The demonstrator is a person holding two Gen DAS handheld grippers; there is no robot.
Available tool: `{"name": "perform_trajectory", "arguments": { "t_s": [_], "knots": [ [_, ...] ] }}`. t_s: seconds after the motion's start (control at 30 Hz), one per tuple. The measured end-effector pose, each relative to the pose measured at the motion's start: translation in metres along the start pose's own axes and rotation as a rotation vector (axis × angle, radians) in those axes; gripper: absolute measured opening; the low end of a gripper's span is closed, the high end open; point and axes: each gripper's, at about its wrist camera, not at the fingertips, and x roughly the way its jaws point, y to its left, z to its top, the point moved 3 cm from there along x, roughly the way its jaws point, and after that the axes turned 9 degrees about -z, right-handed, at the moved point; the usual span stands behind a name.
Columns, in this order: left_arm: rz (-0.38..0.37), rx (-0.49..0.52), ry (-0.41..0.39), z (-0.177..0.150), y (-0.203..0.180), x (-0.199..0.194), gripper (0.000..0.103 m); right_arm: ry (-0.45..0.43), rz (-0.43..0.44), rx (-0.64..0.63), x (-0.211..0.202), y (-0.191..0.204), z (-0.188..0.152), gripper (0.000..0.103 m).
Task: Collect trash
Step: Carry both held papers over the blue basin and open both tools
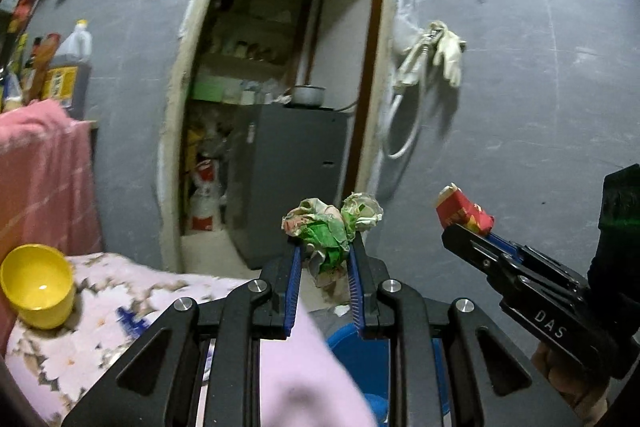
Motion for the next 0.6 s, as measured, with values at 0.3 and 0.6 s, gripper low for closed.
{"name": "perform_trajectory", "arguments": {
  "t_s": [0.3, 0.6],
  "knots": [
    [-0.080, 0.005, 0.095, -0.009, -0.026, 0.052, 0.019, 0.023, -0.067, 0.013, 0.002, -0.046, -0.012, 0.029],
    [-0.058, -0.018, 0.308, -0.046, -0.030, 0.108, 0.019, 0.165, -0.108, 0.081, 0.032, -0.086, -0.059, 0.029]
  ]
}}
